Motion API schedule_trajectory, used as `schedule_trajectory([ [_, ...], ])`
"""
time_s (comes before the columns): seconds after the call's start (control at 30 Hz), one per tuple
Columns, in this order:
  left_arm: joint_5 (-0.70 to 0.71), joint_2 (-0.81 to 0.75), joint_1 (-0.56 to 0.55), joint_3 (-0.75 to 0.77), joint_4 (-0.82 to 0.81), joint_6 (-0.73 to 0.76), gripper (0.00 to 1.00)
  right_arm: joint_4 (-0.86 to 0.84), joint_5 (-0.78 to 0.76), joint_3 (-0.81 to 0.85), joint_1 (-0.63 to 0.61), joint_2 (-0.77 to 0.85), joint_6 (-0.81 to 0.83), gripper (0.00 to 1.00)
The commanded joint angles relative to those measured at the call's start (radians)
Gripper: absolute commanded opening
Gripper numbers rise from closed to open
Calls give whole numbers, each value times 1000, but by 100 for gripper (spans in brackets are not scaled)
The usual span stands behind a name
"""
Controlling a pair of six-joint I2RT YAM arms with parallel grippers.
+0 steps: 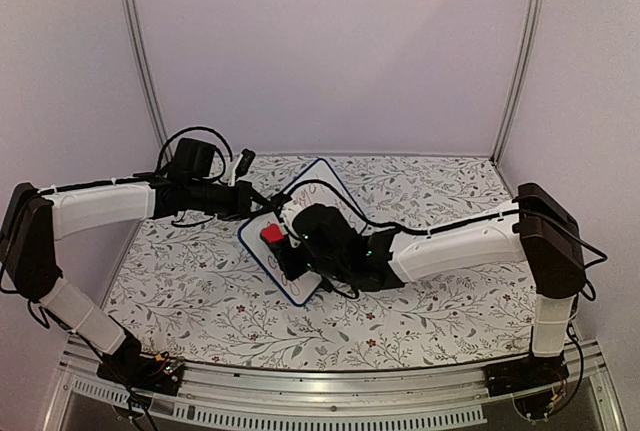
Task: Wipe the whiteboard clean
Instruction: Erase the whiteboard on the whiteboard stand.
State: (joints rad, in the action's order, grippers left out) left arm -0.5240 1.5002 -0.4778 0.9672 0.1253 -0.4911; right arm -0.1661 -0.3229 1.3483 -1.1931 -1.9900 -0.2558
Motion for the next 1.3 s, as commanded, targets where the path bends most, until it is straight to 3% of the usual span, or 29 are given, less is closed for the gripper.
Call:
schedule_trajectory([
  [0.0,-46,-24,-24,-2,-20,-10,0,53,13,-62,0,16,-37,22],
  [0.2,-45,-25,-23,-4,-20,-10,0,50,9,-57,-1,22,-36,23],
  [0.7,-45,-24,-23,-1,-20,-7,0,68,64,134,-1,-42,53,23],
  [1.27,-45,-24,-23,-1,-19,-5,0,16,109,25,-40,2,64,23],
])
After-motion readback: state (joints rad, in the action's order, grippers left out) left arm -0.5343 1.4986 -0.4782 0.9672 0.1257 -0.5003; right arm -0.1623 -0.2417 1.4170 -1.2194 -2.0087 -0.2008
